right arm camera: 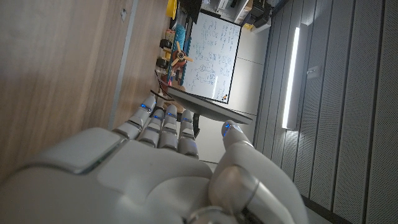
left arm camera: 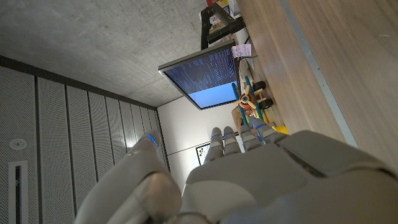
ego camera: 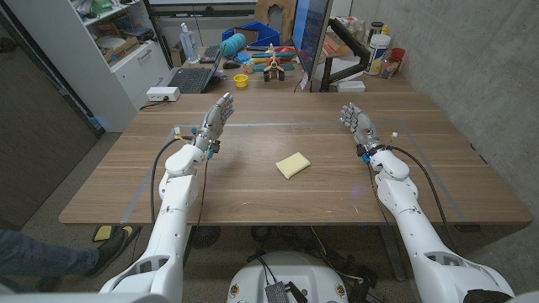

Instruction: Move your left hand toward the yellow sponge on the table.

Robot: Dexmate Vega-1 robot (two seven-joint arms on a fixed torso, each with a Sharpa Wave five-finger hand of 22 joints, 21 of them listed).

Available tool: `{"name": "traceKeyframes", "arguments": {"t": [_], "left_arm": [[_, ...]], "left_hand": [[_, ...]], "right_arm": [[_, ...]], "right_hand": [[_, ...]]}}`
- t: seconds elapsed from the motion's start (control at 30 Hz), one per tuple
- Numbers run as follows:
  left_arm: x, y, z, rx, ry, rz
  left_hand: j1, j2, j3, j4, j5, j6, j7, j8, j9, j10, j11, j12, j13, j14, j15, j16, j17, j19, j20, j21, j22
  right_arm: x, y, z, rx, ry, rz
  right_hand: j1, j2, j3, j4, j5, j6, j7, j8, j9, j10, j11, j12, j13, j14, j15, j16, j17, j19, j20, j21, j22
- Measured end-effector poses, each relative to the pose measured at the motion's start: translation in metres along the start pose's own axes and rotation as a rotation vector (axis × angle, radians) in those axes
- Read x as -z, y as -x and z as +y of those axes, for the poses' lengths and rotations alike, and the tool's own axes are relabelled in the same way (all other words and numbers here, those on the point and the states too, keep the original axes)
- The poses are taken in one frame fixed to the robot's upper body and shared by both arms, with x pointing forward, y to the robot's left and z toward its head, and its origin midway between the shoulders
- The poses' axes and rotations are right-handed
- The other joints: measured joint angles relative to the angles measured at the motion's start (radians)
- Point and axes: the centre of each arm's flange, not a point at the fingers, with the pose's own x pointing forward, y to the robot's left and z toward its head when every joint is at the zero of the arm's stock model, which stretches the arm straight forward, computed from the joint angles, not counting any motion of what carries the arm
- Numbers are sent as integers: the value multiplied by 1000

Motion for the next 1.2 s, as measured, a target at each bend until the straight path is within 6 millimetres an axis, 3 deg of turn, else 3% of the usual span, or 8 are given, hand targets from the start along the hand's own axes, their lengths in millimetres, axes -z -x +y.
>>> {"name": "traceKeyframes", "arguments": {"t": [1.2], "left_arm": [[-17,-5,-20,53,-53,-36]], "left_hand": [[28,9,0,-16,0,9,-2,0,0,5,-5,0,0,5,-5,0,0,-5,5,-15,0]], "right_arm": [[-1,0,-6,19,-26,-22]], "right_hand": [[0,0,-8,0,0,0,0,0,-5,0,0,0,0,0,0,0,0,4,4,-18,0]]}}
